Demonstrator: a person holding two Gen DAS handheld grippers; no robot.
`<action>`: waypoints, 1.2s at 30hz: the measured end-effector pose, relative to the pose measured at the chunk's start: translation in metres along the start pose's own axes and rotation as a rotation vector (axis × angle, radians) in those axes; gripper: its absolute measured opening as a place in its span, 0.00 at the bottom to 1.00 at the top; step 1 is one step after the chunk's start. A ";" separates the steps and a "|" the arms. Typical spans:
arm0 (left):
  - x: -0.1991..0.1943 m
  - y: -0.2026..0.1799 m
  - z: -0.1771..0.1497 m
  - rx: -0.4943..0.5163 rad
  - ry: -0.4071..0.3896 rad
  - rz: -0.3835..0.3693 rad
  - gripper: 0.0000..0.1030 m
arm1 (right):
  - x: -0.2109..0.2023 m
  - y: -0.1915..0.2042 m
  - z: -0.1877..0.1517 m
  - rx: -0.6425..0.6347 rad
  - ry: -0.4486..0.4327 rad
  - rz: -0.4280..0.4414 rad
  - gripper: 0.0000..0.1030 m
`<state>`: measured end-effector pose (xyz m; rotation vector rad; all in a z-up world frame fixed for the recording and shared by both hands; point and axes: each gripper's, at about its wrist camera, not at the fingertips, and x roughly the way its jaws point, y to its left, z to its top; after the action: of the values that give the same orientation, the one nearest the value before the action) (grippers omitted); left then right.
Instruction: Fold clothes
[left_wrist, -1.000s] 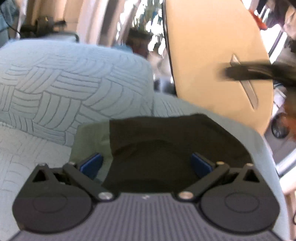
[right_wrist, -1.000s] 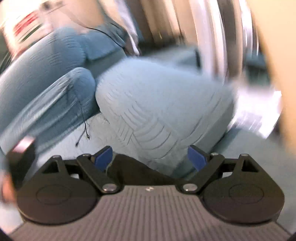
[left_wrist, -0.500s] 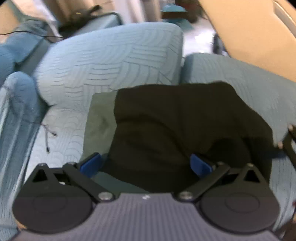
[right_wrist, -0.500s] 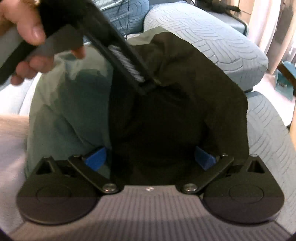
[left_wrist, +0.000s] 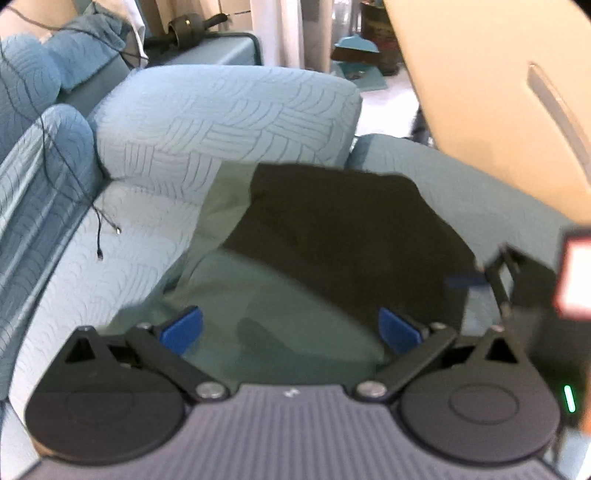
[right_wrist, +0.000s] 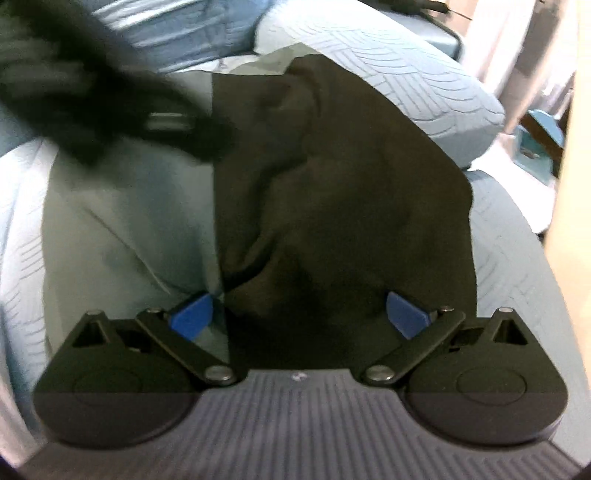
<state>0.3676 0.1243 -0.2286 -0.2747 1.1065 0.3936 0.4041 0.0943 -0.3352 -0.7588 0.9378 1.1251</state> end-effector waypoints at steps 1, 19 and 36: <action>-0.007 0.008 -0.006 -0.001 -0.009 -0.019 1.00 | -0.002 0.006 0.002 0.000 0.004 -0.032 1.00; -0.194 0.075 -0.075 0.073 -0.054 0.054 1.00 | -0.287 0.187 0.025 0.356 -0.078 -0.325 1.00; -0.215 -0.019 -0.132 0.250 0.024 0.131 1.00 | -0.382 0.229 -0.085 0.577 -0.230 -0.354 1.00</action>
<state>0.1858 0.0170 -0.0901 0.0138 1.1880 0.3643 0.1072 -0.0704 -0.0345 -0.2951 0.8334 0.5694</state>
